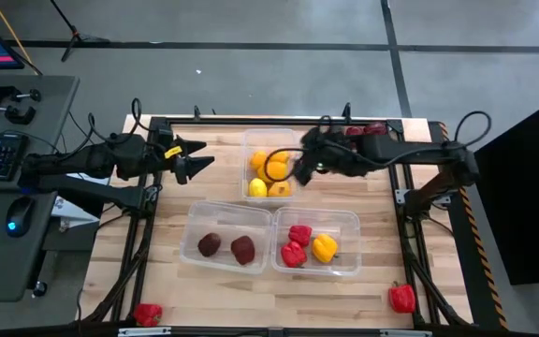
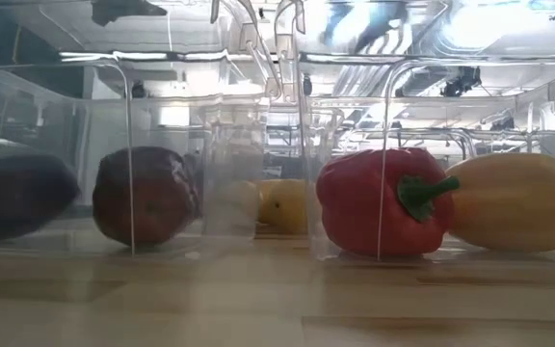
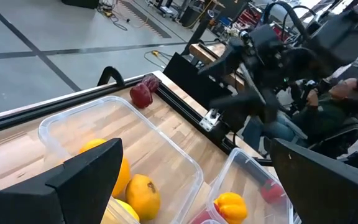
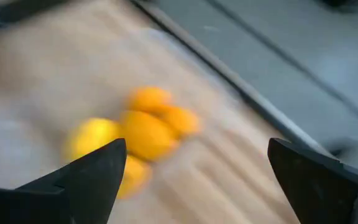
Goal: Sort produce into baskets
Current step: Put the red apple into the bottom left transparent bin
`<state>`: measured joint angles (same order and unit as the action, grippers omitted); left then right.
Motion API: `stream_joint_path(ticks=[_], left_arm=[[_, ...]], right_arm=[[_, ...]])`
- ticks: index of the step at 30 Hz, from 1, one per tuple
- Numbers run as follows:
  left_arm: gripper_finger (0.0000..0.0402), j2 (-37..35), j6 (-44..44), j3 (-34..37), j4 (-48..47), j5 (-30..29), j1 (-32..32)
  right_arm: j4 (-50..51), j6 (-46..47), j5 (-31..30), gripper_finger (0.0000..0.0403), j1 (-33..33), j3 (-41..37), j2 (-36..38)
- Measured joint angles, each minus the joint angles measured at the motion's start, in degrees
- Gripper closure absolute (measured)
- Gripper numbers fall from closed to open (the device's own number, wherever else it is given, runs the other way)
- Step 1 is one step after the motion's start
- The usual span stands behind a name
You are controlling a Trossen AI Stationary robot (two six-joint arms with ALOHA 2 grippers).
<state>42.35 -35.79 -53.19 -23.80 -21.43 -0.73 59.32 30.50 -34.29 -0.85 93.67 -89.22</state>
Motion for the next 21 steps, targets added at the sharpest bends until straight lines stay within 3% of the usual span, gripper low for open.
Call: stream_joint_path(ticks=[4, 7, 10, 15, 18, 21], left_arm=[[0.0007, 0.02, 0.02, 0.0, -0.06, 0.02, 0.0], [0.0007, 0.02, 0.03, 0.0, -0.1, 0.32, 0.0], [0.0007, -0.02, 0.02, 0.0, -0.26, 0.52, 0.0], [0.0007, -0.02, 0.04, 0.0, -0.32, 2.65, 0.0], [0.0007, -0.02, 1.78, 0.0, -0.32, 4.44, 0.0], [0.0007, -0.02, 5.45, 0.0, -0.32, 5.73, 0.0]], right_arm=[[14.28, 10.61, -12.37, 0.0024, -0.08, -0.36, 1.09], [20.26, 18.11, -15.42, 0.0024, -0.36, -3.96, 1.4], [20.21, 21.26, -11.37, 0.0024, 0.03, -11.2, 2.84], [12.34, 27.21, 1.95, 0.0024, 3.19, -27.61, 8.05], [2.62, 28.13, 9.01, 0.0024, 7.92, -35.3, 12.34], [-4.14, 29.05, 13.44, 0.0024, 15.57, -37.2, 15.32]])
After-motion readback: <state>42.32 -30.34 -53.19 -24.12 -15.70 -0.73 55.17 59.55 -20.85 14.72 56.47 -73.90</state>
